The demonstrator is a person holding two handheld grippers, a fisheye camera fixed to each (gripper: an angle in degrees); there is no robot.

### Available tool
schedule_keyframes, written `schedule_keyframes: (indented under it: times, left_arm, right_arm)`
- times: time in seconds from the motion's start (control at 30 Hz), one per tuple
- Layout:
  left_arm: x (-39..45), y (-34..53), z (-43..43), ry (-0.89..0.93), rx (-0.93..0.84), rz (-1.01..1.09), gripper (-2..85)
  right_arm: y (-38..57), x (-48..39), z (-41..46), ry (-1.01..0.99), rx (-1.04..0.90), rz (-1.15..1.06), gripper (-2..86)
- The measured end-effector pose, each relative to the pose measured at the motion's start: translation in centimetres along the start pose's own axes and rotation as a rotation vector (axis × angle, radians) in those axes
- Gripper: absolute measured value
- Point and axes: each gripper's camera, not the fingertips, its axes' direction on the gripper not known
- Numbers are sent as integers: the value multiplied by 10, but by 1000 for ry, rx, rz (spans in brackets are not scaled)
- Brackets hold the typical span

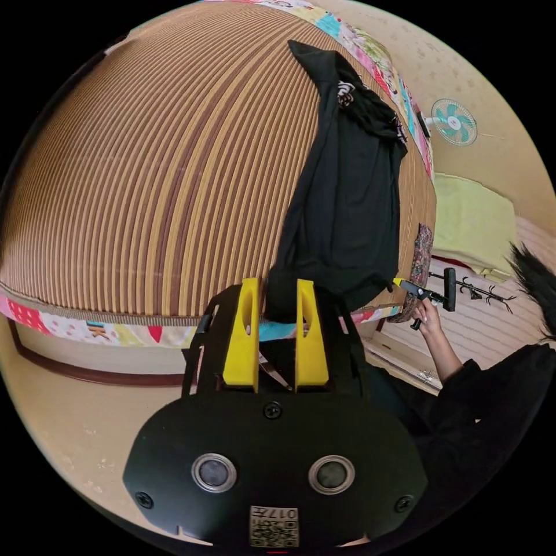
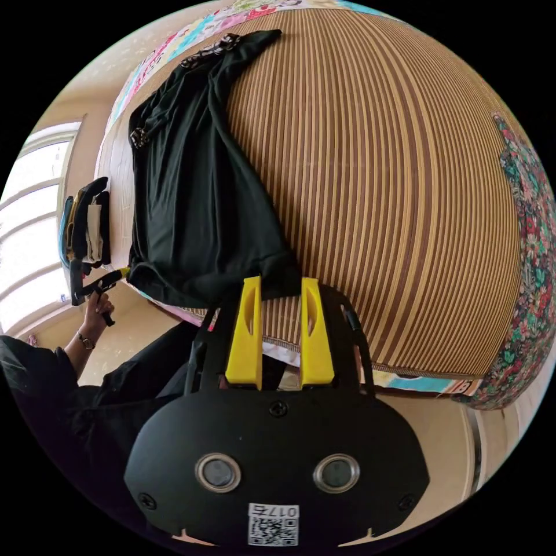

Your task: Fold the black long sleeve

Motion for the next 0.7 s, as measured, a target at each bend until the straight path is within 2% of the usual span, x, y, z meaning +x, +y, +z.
schedule_keyframes:
  times: [0.07, 0.17, 0.33, 0.4, 0.47, 0.57, 0.7]
  left_arm:
    - [-8, 1, -4, 56, -43, -31, 35]
    - [-25, 17, -53, 258, 58, -48, 8]
    - [-51, 77, -128, 494, 86, -41, -3]
    - [-57, 108, -149, 688, 103, -25, -3]
    - [-61, 119, -162, 819, 176, -43, -3]
    - [-61, 89, -178, 880, 291, -29, -2]
    - [-62, -35, -180, 919, 393, -5, 3]
  right_arm:
    - [6, 5, -4, -36, 37, 7, 43]
    - [30, 27, -29, -172, 118, 36, 29]
    - [139, 76, -78, -518, 202, 86, 22]
    - [174, 84, -84, -647, 230, 97, 20]
    - [197, 90, -91, -792, 348, 98, 19]
    - [181, 99, -93, -882, 499, 101, 17]
    - [63, 110, -72, -881, 538, 89, 16]
